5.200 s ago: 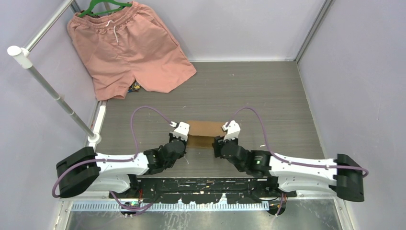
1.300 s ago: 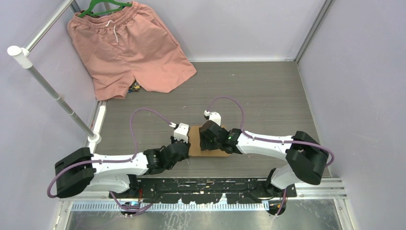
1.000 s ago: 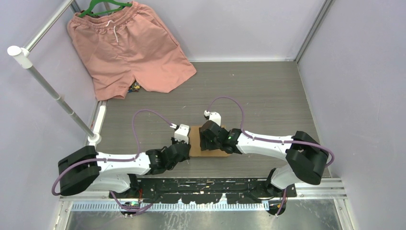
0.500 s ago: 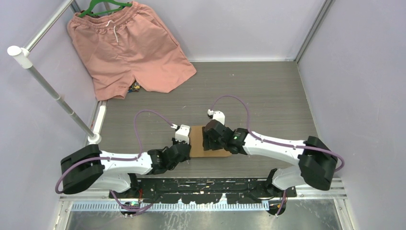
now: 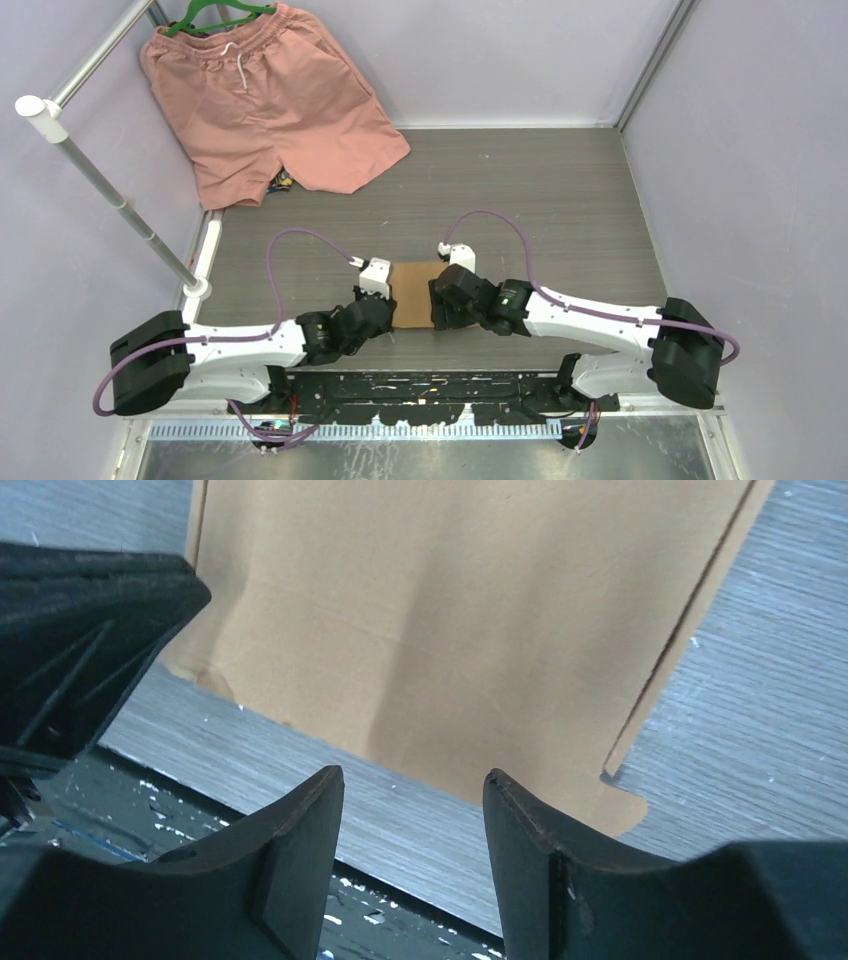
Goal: Fold the paper box
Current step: Close the paper box at the center of the board.
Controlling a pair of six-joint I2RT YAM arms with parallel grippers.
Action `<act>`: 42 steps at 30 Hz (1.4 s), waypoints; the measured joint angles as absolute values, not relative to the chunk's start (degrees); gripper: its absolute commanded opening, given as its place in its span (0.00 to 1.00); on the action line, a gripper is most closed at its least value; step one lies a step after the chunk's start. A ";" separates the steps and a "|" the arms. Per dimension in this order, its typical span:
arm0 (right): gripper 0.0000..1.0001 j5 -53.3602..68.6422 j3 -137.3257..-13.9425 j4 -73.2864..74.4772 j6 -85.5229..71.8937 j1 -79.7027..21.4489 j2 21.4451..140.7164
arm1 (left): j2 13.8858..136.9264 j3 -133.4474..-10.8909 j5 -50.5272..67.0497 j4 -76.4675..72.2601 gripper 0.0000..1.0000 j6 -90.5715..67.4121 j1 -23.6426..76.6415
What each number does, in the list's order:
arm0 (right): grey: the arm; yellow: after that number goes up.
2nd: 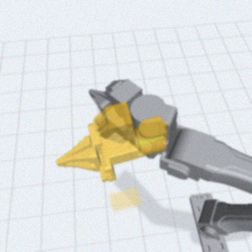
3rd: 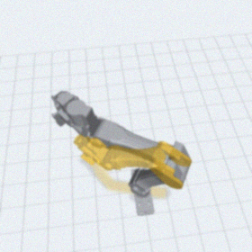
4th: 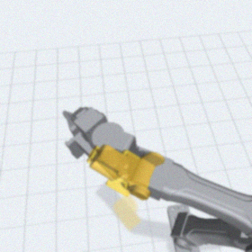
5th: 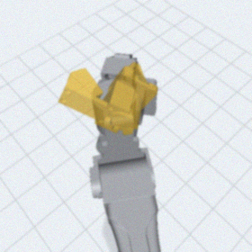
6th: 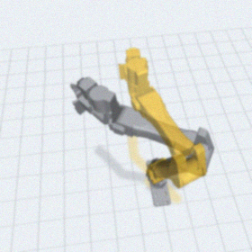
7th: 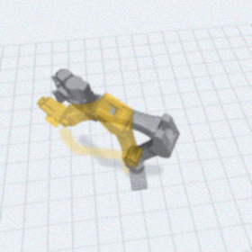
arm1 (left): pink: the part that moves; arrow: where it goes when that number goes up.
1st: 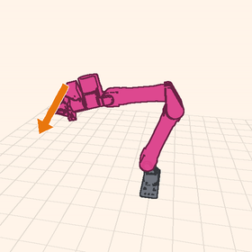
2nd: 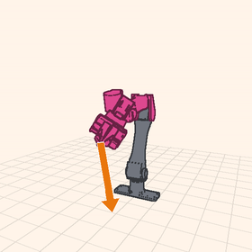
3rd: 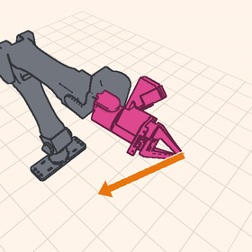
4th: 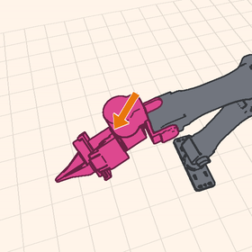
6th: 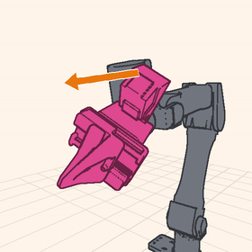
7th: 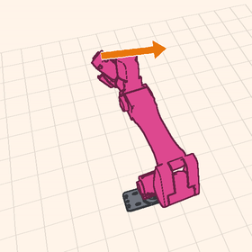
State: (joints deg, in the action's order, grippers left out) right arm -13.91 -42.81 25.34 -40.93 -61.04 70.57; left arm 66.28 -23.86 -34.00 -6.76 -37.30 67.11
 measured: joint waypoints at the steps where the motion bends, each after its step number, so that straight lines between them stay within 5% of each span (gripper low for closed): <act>1: 0.59 -13.80 -42.81 25.34 -40.93 -61.54 70.65 | 65.67 -23.86 -33.98 -6.50 0.08 -37.28 67.11; 11: 0.58 -13.41 -42.92 24.69 -41.43 -64.29 74.67 | 66.87 -29.30 -34.94 -2.46 0.14 -30.94 63.24; 27: 0.58 -13.82 -47.09 22.44 -43.48 -65.58 79.79 | 89.32 -58.96 -7.97 2.50 0.13 -24.75 35.55; 42: 0.54 -22.15 -55.40 22.13 -46.11 -71.26 87.77 | 107.53 -64.84 14.26 5.23 0.12 -26.63 25.89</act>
